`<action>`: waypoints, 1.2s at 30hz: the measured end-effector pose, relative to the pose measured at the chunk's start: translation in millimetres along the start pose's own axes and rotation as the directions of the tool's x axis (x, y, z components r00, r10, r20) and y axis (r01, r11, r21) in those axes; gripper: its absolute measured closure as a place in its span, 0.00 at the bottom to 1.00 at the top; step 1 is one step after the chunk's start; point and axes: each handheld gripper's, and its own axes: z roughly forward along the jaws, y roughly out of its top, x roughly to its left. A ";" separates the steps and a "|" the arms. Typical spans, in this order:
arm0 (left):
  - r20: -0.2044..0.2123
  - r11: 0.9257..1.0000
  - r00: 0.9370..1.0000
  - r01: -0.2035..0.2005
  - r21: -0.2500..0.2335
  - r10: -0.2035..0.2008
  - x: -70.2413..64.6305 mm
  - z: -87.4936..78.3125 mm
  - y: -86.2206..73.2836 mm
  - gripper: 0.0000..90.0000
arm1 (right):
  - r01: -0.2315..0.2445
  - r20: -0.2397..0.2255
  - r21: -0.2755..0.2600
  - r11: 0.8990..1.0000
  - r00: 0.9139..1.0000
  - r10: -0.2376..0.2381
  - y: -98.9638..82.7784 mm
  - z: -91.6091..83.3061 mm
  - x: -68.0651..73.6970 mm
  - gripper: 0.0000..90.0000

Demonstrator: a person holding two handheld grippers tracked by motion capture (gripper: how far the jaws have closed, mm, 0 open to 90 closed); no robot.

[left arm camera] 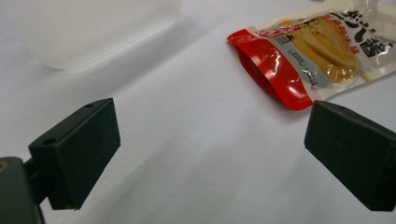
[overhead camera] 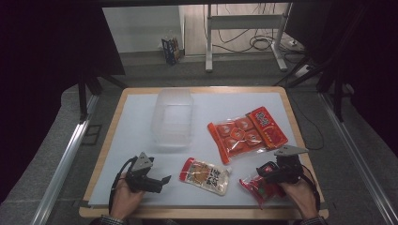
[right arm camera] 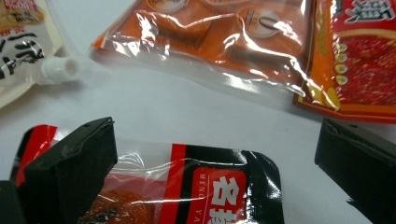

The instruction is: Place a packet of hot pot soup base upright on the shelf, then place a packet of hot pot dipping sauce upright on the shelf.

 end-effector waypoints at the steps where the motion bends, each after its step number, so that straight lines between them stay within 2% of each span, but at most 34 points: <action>1: -0.004 1.000 1.000 -0.005 0.005 0.005 -1.1 1.2 0.0 0.04 | 0.002 -0.006 0.007 1.000 1.000 -0.002 -0.6 1.3 -0.5 0.00; 6: -0.012 1.000 1.000 -0.019 0.023 0.019 -3.3 3.9 0.5 0.02 | 0.020 -0.022 0.007 1.000 1.000 -0.020 -0.6 4.2 2.4 0.00; 11: -0.030 0.997 0.998 -0.059 0.047 0.060 -7.7 6.4 1.5 0.00 | 0.027 -0.020 0.001 1.000 0.999 -0.027 -1.1 5.3 3.3 0.00; 25: -0.037 0.996 0.997 -0.072 0.049 0.073 -9.2 6.0 1.8 0.00 | 0.026 -0.007 -0.015 1.000 1.000 -0.026 -0.4 5.0 1.9 0.00; 36: -0.036 0.994 0.994 -0.097 0.048 0.099 -12.1 6.2 2.6 0.00 | -0.007 -0.015 -0.017 1.000 1.000 0.006 -2.8 4.7 -8.0 0.00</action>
